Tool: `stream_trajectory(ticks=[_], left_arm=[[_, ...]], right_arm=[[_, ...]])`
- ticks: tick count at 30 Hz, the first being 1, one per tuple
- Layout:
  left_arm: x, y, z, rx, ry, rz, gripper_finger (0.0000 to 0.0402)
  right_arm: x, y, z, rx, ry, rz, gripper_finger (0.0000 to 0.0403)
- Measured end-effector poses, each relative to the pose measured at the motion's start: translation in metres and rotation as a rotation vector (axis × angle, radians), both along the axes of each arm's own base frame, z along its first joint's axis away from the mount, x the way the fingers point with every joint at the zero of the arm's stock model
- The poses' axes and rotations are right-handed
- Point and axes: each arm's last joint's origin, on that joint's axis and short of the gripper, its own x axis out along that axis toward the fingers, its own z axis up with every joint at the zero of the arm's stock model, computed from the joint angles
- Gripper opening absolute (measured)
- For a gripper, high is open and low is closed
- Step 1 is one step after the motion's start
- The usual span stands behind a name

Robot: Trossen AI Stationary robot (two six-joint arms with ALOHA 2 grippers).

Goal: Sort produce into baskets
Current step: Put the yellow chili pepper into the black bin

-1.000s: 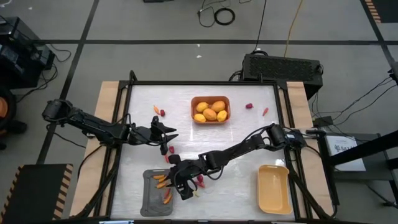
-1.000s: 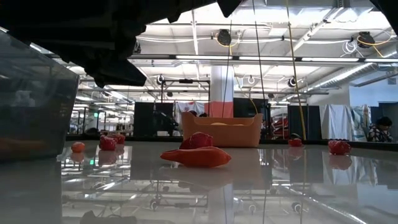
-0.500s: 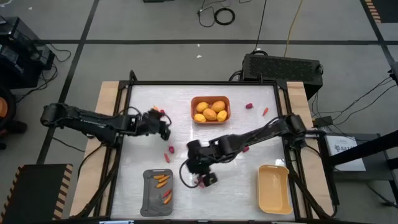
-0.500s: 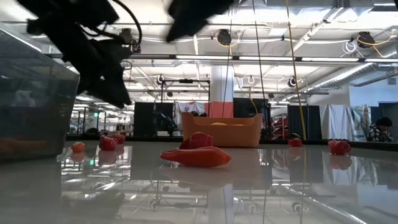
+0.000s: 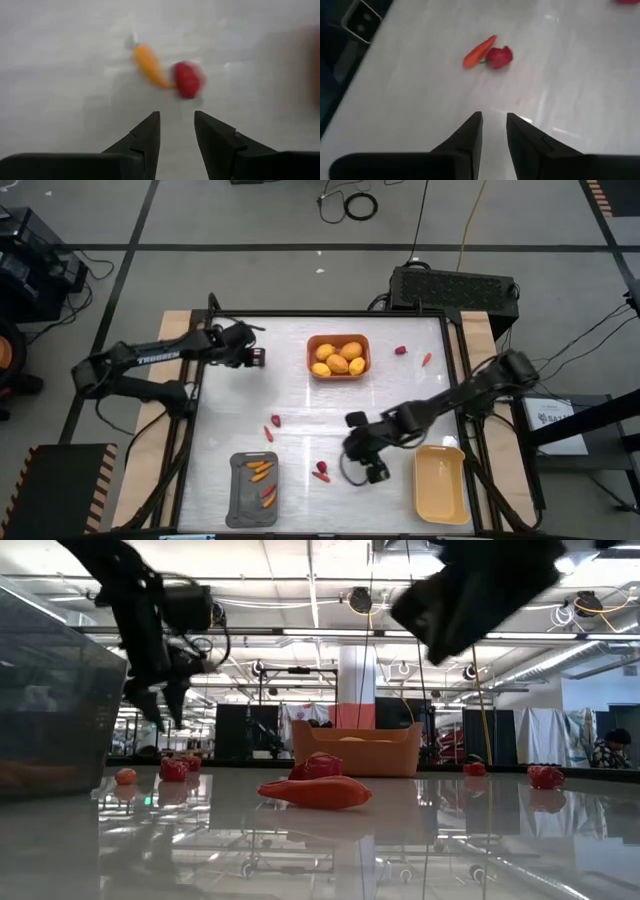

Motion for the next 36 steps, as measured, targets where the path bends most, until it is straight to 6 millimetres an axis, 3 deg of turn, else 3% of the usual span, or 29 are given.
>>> stream_trajectory(ticks=[7,12,25,36], left_arm=[[0.002,0.028,-0.026,-0.097,0.022,0.064,0.0127],[0.009,0.036,-0.038,-0.146,-0.007,0.074,0.0127],[0.01,0.039,-0.049,-0.165,0.031,0.124,0.0124],[0.01,0.039,-0.049,-0.145,0.048,0.069,0.003]], right_arm=[[-0.04,0.002,-0.023,0.102,-0.075,-0.023,0.0077],[-0.054,0.004,-0.036,0.111,-0.07,-0.01,0.0077],[-0.057,0.007,-0.039,0.098,-0.088,0.03,0.0077],[-0.057,0.007,-0.039,0.103,-0.093,0.028,0.0077]])
